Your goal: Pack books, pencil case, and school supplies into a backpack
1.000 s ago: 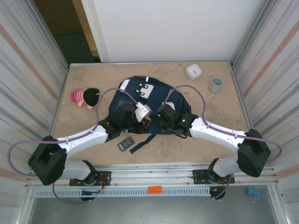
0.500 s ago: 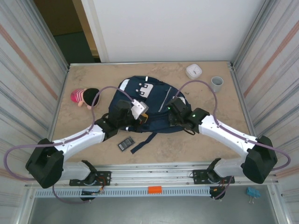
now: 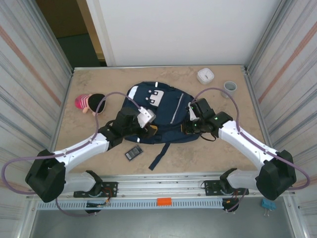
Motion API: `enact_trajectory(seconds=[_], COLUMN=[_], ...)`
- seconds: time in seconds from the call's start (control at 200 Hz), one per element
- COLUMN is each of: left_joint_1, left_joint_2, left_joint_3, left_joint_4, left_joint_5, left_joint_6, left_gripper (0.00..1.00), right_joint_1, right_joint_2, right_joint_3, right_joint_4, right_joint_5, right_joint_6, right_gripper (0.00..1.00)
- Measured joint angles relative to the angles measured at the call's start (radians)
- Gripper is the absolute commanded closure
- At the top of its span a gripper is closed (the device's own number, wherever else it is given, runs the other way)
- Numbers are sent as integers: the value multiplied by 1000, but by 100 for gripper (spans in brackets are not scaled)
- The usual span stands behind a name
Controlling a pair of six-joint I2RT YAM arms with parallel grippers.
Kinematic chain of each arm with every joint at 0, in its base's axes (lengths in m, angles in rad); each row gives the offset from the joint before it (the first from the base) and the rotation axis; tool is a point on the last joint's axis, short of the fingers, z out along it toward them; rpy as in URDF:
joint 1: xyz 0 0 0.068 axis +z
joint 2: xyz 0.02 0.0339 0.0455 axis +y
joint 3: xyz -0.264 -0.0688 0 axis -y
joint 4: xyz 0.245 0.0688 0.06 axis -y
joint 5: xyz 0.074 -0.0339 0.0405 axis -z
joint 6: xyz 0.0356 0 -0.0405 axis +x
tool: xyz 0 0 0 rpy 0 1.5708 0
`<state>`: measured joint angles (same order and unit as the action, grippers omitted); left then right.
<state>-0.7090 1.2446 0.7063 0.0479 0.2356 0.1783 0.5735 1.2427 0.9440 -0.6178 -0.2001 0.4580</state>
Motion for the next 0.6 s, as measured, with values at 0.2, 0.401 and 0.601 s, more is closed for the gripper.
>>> enact_trajectory(seconds=[0.2,0.401,0.601], left_joint_1=[-103,-105,-118], left_joint_2=[60,186,214], left_joint_3=[2,16,29], left_joint_4=[63,156,184], left_joint_5=[-30,-118,-113], left_joint_6=[244,399,444], left_gripper=[31,72,91], right_joint_1=[-7,-40,-76], right_joint_2=[2,23,27], right_joint_3=[20,46,52], right_joint_4=[-31,-63,-88], right_joint_5=[-163,-256,-225], right_joint_6=[-42,-59,-64], right_gripper=[98,98,93])
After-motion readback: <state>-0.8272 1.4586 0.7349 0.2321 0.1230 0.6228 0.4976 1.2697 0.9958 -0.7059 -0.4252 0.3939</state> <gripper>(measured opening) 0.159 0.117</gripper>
